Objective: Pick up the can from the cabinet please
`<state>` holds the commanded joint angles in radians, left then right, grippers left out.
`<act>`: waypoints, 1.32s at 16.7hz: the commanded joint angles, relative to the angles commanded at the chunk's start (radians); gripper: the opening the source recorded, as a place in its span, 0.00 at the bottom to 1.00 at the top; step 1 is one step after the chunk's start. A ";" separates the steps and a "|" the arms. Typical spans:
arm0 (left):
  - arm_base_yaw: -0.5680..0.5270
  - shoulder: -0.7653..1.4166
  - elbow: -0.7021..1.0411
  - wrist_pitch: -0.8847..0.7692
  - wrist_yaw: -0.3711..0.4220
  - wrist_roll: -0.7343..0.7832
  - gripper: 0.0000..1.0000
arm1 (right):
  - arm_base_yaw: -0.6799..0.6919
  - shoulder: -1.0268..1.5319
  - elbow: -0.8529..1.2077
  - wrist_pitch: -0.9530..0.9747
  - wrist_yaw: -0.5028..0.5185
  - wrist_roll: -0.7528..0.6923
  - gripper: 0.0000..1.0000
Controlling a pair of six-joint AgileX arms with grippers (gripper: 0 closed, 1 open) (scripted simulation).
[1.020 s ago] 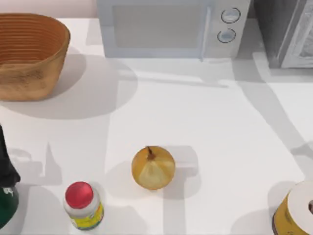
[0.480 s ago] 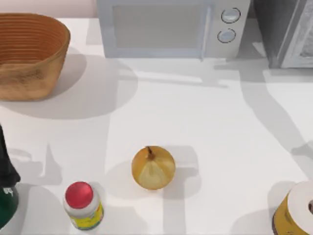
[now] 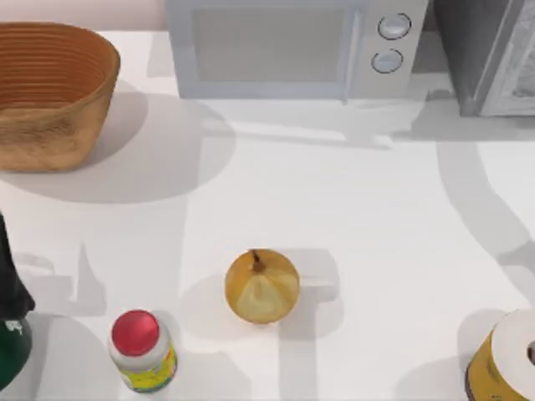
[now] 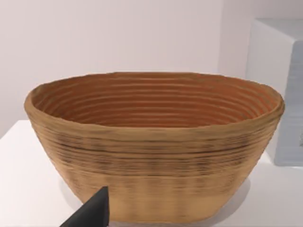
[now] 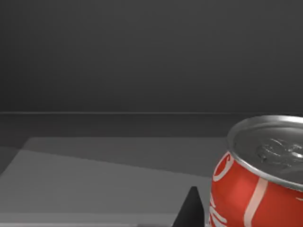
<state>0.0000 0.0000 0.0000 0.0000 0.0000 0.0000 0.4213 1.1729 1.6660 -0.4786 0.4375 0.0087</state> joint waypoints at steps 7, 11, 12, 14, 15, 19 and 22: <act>0.000 0.000 0.000 0.000 0.000 0.000 1.00 | -0.171 -0.469 -0.738 0.187 -0.172 -0.006 0.00; 0.000 0.000 0.000 0.000 0.000 0.000 1.00 | -0.277 -0.769 -1.193 0.309 -0.283 -0.008 0.00; 0.000 0.000 0.000 0.000 0.000 0.000 1.00 | -0.301 -0.838 -1.287 0.337 -0.309 -0.008 0.00; 0.000 0.000 0.000 0.000 0.000 0.000 1.00 | -0.346 -0.967 -1.446 0.390 -0.357 -0.008 0.00; 0.000 0.000 0.000 0.000 0.000 0.000 1.00 | -0.366 -1.023 -1.509 0.414 -0.379 -0.008 0.00; 0.000 0.000 0.000 0.000 0.000 0.000 1.00 | -0.417 -1.163 -1.656 0.474 -0.433 -0.009 0.00; 0.000 0.000 0.000 0.000 0.000 0.000 1.00 | -0.421 -1.173 -1.666 0.479 -0.438 -0.009 0.00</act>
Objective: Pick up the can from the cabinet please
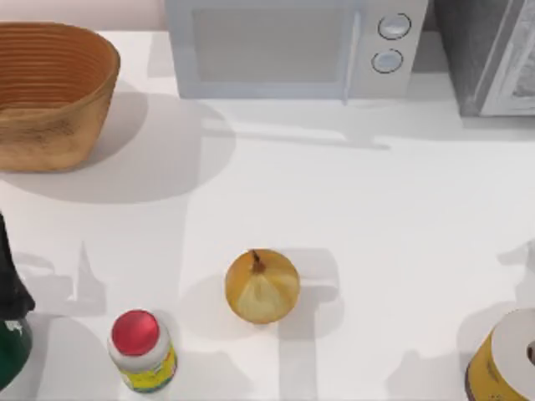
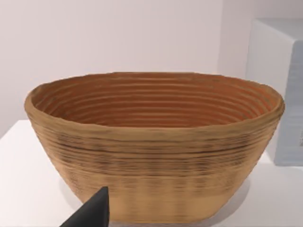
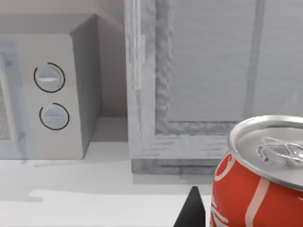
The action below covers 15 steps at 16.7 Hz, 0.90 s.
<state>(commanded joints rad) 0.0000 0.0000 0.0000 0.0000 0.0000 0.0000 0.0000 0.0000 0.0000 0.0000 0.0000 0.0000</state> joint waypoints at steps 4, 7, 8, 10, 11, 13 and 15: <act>0.000 0.000 0.000 0.000 0.000 0.000 1.00 | -0.002 0.015 0.004 0.007 -0.009 0.001 0.00; 0.000 0.000 0.000 0.000 0.000 0.000 1.00 | -0.047 0.107 0.046 0.086 -0.097 -0.003 0.00; 0.000 0.000 0.000 0.000 0.000 0.000 1.00 | -0.073 0.159 0.068 0.126 -0.143 -0.005 0.00; 0.000 0.000 0.000 0.000 0.000 0.000 1.00 | -0.138 0.293 0.119 0.223 -0.256 -0.009 0.00; 0.000 0.000 0.000 0.000 0.000 0.000 1.00 | -0.176 0.374 0.148 0.278 -0.322 -0.012 0.00; 0.000 0.000 0.000 0.000 0.000 0.000 1.00 | -0.264 0.560 0.214 0.400 -0.467 -0.018 0.00; 0.000 0.000 0.000 0.000 0.000 0.000 1.00 | -0.362 0.769 0.284 0.532 -0.625 -0.024 0.00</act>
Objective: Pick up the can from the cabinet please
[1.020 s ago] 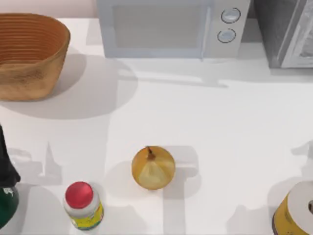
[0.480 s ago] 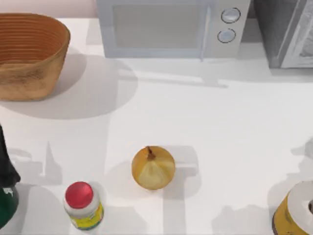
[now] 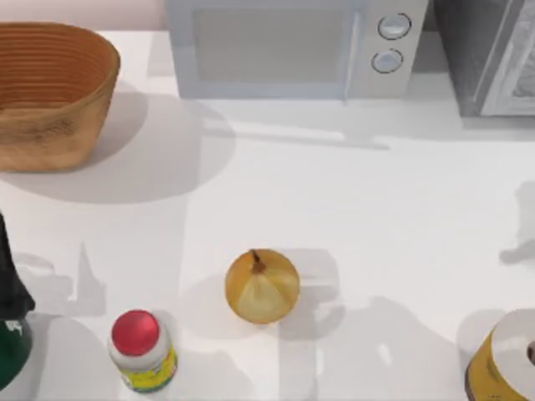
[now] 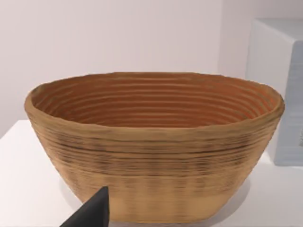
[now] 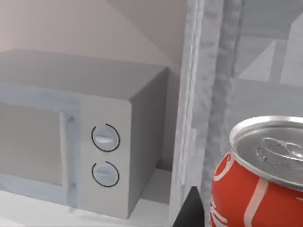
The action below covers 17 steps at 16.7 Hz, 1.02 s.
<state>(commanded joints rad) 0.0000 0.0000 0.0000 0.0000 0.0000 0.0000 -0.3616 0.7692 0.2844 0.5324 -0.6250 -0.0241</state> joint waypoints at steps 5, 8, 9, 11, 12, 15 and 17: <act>0.000 0.000 0.000 0.000 0.000 0.000 1.00 | -0.251 0.561 0.183 0.344 -0.410 -0.017 0.00; 0.000 0.000 0.000 0.000 0.000 0.000 1.00 | -0.382 0.885 0.283 0.537 -0.638 -0.029 0.00; 0.000 0.000 0.000 0.000 0.000 0.000 1.00 | -0.421 0.985 0.313 0.596 -0.707 -0.033 0.00; 0.000 0.000 0.000 0.000 0.000 0.000 1.00 | -0.486 1.167 0.365 0.703 -0.831 -0.042 0.00; 0.000 0.000 0.000 0.000 0.000 0.000 1.00 | -0.513 1.247 0.388 0.750 -0.886 -0.046 0.00; 0.000 0.000 0.000 0.000 0.000 0.000 1.00 | -0.571 1.425 0.439 0.859 -1.010 -0.056 0.00; 0.000 0.000 0.000 0.000 0.000 0.000 1.00 | -0.592 1.491 0.458 0.902 -1.058 -0.061 0.00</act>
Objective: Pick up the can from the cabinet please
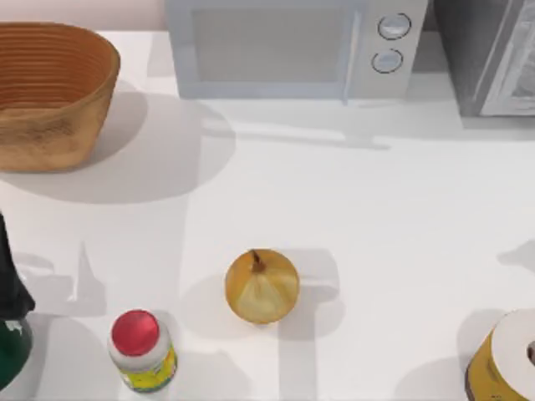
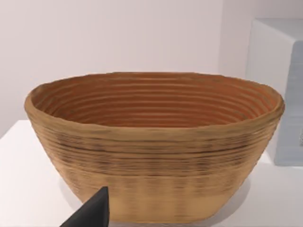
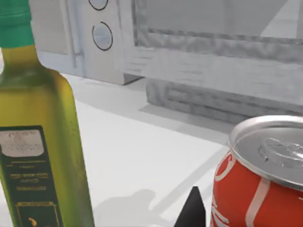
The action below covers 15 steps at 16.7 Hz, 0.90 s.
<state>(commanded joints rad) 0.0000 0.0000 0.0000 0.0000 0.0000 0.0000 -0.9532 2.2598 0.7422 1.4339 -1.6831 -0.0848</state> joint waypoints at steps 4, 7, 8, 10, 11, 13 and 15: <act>0.000 0.000 0.000 0.000 0.000 0.000 1.00 | -0.007 0.024 0.007 0.015 -0.018 -0.002 0.00; 0.000 0.000 0.000 0.000 0.000 0.000 1.00 | 0.004 0.055 0.087 -0.089 0.100 0.005 0.00; 0.000 0.000 0.000 0.000 0.000 0.000 1.00 | 0.012 0.052 0.076 -0.086 0.093 -0.005 0.00; 0.000 0.000 0.000 0.000 0.000 0.000 1.00 | 0.037 0.043 0.041 -0.077 0.074 -0.038 0.00; 0.000 0.000 0.000 0.000 0.000 0.000 1.00 | 0.049 0.036 0.023 -0.071 0.065 -0.056 0.00; 0.000 0.000 0.000 0.000 0.000 0.000 1.00 | 0.065 0.025 -0.001 -0.062 0.055 -0.084 0.00; 0.000 0.000 0.000 0.000 0.000 0.000 1.00 | 0.066 0.024 -0.002 -0.061 0.054 -0.086 0.00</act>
<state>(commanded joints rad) 0.0000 0.0000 0.0000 0.0000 0.0000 0.0000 -0.8872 2.2833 0.7398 1.3730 -1.6286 -0.1711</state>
